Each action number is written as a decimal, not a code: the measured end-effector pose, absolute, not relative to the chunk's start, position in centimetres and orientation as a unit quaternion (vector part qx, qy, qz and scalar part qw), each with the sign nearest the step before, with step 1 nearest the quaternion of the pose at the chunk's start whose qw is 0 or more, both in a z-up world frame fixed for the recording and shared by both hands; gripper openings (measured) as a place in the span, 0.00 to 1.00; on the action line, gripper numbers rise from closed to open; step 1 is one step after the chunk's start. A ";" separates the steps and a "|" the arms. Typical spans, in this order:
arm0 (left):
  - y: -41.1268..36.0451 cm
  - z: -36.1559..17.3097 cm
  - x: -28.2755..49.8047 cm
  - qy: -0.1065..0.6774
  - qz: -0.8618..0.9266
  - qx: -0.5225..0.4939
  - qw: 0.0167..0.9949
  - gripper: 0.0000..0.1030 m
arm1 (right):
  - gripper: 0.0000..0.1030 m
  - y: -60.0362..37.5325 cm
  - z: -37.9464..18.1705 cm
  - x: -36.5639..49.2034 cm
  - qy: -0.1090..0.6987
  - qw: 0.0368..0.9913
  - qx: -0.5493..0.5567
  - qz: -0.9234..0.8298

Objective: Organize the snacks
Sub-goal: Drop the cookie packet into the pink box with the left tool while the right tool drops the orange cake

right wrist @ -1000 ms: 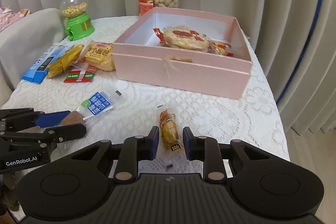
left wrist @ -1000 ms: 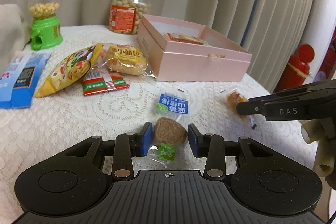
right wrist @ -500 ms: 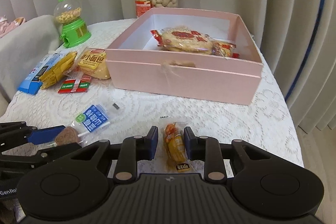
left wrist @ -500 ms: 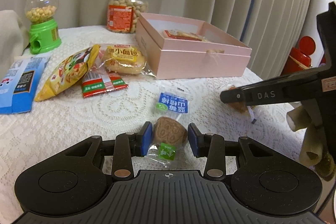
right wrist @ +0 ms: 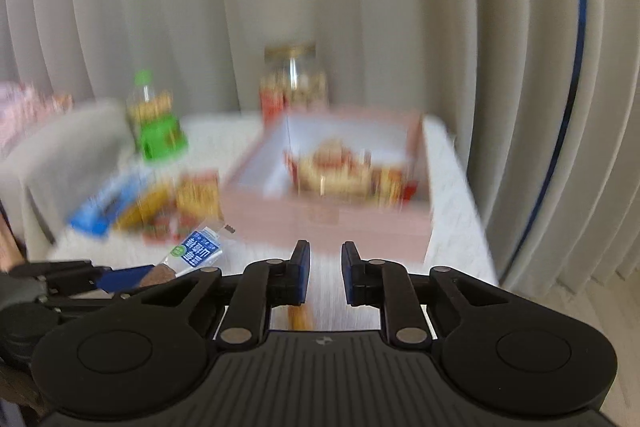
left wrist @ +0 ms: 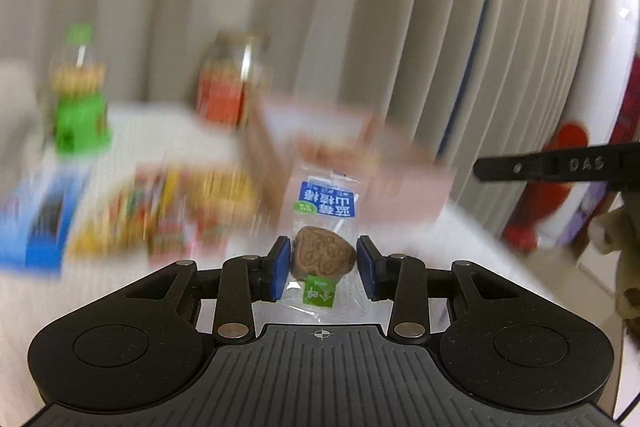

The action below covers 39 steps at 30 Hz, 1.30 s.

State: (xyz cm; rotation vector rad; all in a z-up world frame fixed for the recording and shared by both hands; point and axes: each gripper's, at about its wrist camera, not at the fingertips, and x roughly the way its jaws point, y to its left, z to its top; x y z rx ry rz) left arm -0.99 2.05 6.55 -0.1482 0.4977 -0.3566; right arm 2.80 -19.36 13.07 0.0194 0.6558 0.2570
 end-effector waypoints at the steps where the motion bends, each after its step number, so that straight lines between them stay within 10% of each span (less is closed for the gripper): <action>1: 2.0 7.7 -0.7 0.231 -0.182 -0.075 0.953 0.40 | 0.16 -19.7 14.1 2.9 0.309 0.942 0.015 0.128; 8: 1.3 10.2 0.7 0.236 -0.179 -0.084 0.951 0.40 | 0.17 -21.8 17.0 3.5 0.283 0.948 0.030 0.139; 13: 1.1 7.5 -0.2 0.286 -0.167 -0.091 0.939 0.40 | 0.63 -20.4 11.4 3.2 0.355 0.924 -0.020 0.140; 24: 1.5 3.4 0.0 0.352 -0.143 -0.090 0.921 0.40 | 0.75 -17.3 6.2 5.1 0.415 0.900 -0.040 0.125; 30: 1.0 2.9 -0.3 0.367 -0.143 -0.080 0.916 0.40 | 0.72 -17.2 4.7 6.3 0.435 0.891 -0.015 0.130; 34: 1.0 2.4 -0.3 0.382 -0.135 -0.080 0.911 0.40 | 0.36 -16.0 4.5 5.9 0.428 0.892 -0.049 0.136; 39: 0.6 2.1 -0.3 0.391 -0.130 -0.070 0.909 0.40 | 0.20 -15.2 5.1 4.4 0.427 0.886 -0.066 0.167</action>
